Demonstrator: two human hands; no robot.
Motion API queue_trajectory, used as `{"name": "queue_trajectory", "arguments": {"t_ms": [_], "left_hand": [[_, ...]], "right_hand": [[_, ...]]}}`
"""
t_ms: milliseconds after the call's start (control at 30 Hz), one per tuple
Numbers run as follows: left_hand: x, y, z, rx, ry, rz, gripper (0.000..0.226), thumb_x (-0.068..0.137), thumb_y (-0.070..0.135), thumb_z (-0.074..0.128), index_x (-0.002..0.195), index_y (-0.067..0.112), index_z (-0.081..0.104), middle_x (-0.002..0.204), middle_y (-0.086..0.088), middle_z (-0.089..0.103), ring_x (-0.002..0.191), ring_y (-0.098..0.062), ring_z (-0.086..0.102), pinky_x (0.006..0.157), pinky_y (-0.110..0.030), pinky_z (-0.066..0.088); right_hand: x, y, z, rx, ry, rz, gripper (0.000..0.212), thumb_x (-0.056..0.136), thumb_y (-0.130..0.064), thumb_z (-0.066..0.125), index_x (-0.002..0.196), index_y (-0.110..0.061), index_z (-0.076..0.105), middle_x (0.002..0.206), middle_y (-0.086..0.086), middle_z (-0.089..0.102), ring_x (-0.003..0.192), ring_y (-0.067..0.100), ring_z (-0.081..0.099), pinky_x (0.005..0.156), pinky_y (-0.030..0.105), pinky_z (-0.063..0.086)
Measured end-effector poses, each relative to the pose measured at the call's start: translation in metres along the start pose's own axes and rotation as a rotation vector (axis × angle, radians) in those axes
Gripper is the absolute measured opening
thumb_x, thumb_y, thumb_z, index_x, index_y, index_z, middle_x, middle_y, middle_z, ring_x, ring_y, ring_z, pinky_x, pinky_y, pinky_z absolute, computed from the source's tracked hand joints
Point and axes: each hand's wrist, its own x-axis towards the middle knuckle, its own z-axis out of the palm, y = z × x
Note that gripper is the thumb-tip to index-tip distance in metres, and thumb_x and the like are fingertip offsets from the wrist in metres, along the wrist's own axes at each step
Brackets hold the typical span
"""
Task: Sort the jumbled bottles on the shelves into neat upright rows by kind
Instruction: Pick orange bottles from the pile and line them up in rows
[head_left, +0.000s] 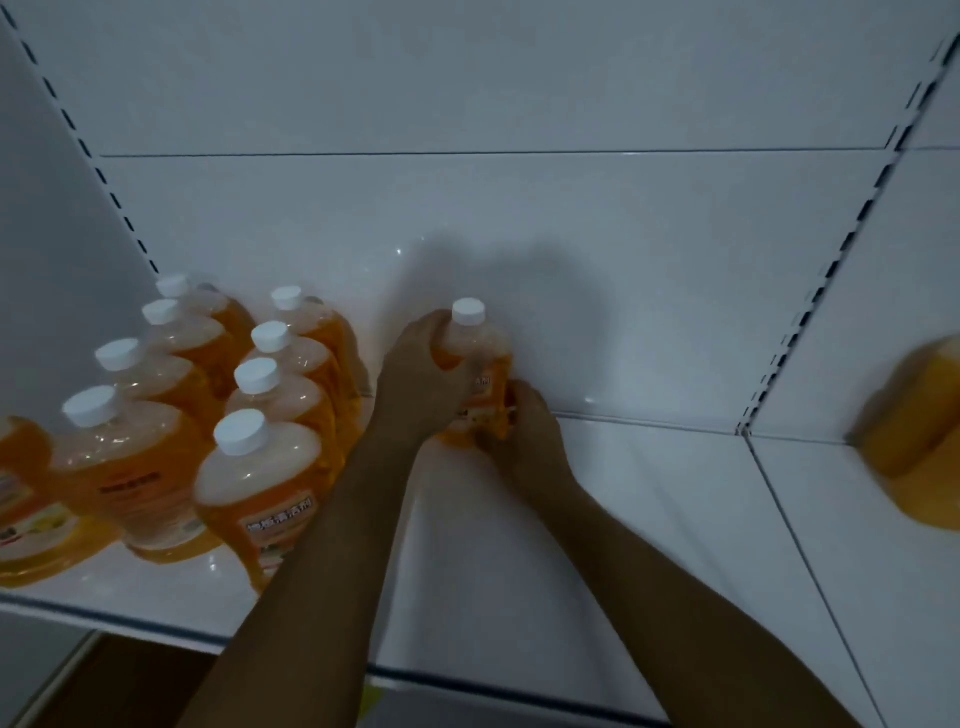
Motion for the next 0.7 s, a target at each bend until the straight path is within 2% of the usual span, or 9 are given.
{"name": "queue_trajectory", "arguments": {"t_ms": [67, 167, 333, 433, 500, 600, 700], "left_hand": [[-0.005, 0.005, 0.006, -0.041, -0.014, 0.027, 0.061, 0.084, 0.044, 0.069, 0.137, 0.023, 0.047, 0.131, 0.002, 0.055, 0.117, -0.017, 0.053, 0.099, -0.041, 0.048], [-0.017, 0.022, 0.029, -0.099, -0.018, 0.078, 0.061, 0.081, 0.044, 0.072, 0.134, 0.023, 0.05, 0.128, 0.002, 0.057, 0.112, -0.015, 0.055, 0.095, -0.039, 0.051], [-0.029, 0.069, 0.08, -0.195, -0.072, 0.109, 0.06, 0.078, 0.038, 0.077, 0.131, 0.023, 0.054, 0.119, 0.008, 0.059, 0.101, -0.007, 0.054, 0.085, -0.022, 0.049], [-0.029, 0.09, 0.11, -0.236, -0.12, 0.117, 0.061, 0.077, 0.038, 0.077, 0.131, 0.022, 0.054, 0.124, 0.006, 0.058, 0.107, -0.009, 0.054, 0.093, -0.029, 0.05], [-0.028, 0.098, 0.126, -0.241, -0.118, 0.12, 0.063, 0.077, 0.037, 0.077, 0.133, 0.022, 0.053, 0.128, 0.001, 0.054, 0.114, -0.012, 0.051, 0.097, -0.033, 0.049], [-0.024, 0.103, 0.14, -0.226, -0.11, 0.138, 0.066, 0.078, 0.036, 0.077, 0.137, 0.022, 0.051, 0.127, -0.003, 0.052, 0.113, -0.013, 0.05, 0.094, -0.021, 0.045], [-0.02, 0.103, 0.145, -0.198, -0.108, 0.149, 0.067, 0.078, 0.036, 0.077, 0.138, 0.026, 0.05, 0.122, -0.002, 0.054, 0.107, -0.006, 0.047, 0.083, -0.005, 0.036]], "right_hand": [[-0.005, 0.009, -0.009, -0.046, 0.031, -0.004, 0.04, 0.077, -0.028, 0.076, 0.11, -0.021, 0.054, 0.105, -0.001, 0.059, 0.091, 0.015, 0.058, 0.069, 0.02, 0.041], [-0.015, 0.026, -0.038, -0.079, 0.053, -0.001, 0.04, 0.078, -0.024, 0.077, 0.108, -0.023, 0.051, 0.105, -0.001, 0.063, 0.09, 0.013, 0.059, 0.067, 0.013, 0.04], [-0.026, 0.052, -0.102, -0.189, 0.118, 0.062, 0.042, 0.078, -0.022, 0.076, 0.114, -0.015, 0.055, 0.108, 0.004, 0.06, 0.092, 0.016, 0.058, 0.075, 0.025, 0.046], [-0.027, 0.069, -0.137, -0.238, 0.146, 0.078, 0.041, 0.077, -0.023, 0.077, 0.112, -0.013, 0.057, 0.106, 0.005, 0.062, 0.093, 0.02, 0.062, 0.076, 0.03, 0.051], [-0.025, 0.076, -0.152, -0.259, 0.152, 0.094, 0.039, 0.078, -0.023, 0.076, 0.111, -0.014, 0.057, 0.104, 0.002, 0.063, 0.092, 0.018, 0.062, 0.073, 0.026, 0.048], [-0.022, 0.086, -0.163, -0.253, 0.165, 0.111, 0.035, 0.08, -0.021, 0.075, 0.11, -0.014, 0.058, 0.103, 0.002, 0.062, 0.091, 0.019, 0.062, 0.073, 0.026, 0.047], [-0.021, 0.098, -0.164, -0.281, 0.161, 0.082, 0.024, 0.084, -0.023, 0.069, 0.102, -0.014, 0.057, 0.094, 0.001, 0.06, 0.085, 0.02, 0.061, 0.061, 0.022, 0.04]]}}
